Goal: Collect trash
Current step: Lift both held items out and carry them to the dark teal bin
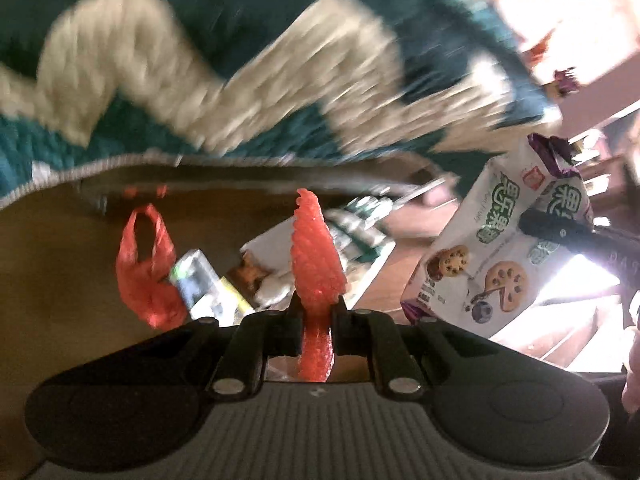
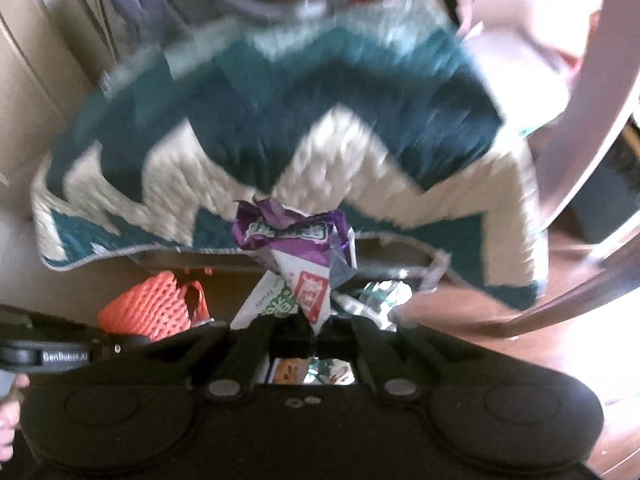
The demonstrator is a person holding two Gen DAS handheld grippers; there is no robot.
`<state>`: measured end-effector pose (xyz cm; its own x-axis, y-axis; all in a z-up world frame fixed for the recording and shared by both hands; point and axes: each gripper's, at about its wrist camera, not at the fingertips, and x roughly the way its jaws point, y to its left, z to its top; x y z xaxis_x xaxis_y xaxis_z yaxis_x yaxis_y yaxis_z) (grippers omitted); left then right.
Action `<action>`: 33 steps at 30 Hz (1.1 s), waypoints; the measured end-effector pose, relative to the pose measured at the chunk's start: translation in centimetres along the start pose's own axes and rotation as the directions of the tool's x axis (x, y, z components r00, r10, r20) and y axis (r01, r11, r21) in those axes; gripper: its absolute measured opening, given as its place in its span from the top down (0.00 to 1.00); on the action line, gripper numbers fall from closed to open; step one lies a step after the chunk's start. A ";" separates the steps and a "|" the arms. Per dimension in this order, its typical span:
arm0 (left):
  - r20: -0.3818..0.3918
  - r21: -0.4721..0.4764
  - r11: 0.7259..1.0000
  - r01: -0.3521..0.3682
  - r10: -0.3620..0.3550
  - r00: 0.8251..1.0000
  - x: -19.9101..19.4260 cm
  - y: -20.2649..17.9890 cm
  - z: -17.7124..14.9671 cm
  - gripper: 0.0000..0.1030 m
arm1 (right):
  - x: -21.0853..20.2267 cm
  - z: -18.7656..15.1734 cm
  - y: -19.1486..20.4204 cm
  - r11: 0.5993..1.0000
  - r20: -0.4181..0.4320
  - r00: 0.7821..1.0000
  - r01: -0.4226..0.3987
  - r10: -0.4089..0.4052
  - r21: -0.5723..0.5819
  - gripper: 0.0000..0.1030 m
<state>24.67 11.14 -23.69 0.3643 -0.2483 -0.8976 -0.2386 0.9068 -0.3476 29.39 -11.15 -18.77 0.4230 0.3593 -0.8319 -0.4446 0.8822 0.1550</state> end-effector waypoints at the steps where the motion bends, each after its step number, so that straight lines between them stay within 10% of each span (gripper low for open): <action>1: 0.024 0.011 1.000 0.010 -0.010 1.000 -1.4 -0.9 0.2 0.88 | -2.1 0.1 -0.1 1.000 0.028 1.000 0.008 -0.008 -0.003 1.00; 16: 0.270 0.330 0.942 0.057 -0.152 0.951 -19.7 -19.4 0.0 0.88 | -27.7 -1.3 -4.3 0.987 0.359 0.922 0.161 -0.147 -0.009 1.00; 26: 0.348 0.568 0.822 0.054 -0.299 0.889 -27.1 -34.6 0.3 0.88 | -40.5 -1.8 -10.0 0.946 0.543 0.779 0.306 -0.312 0.105 1.00; 33: 0.366 0.688 0.725 0.024 -0.375 0.852 -29.7 -45.6 0.7 0.88 | -46.7 -0.8 -15.1 0.877 0.607 0.641 0.418 -0.470 0.239 1.00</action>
<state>25.37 -22.63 19.02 0.7295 -0.4266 -0.5346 0.4548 0.8864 -0.0868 15.74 -41.51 17.33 0.9591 -0.0001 -0.2829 -0.0247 0.9961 -0.0843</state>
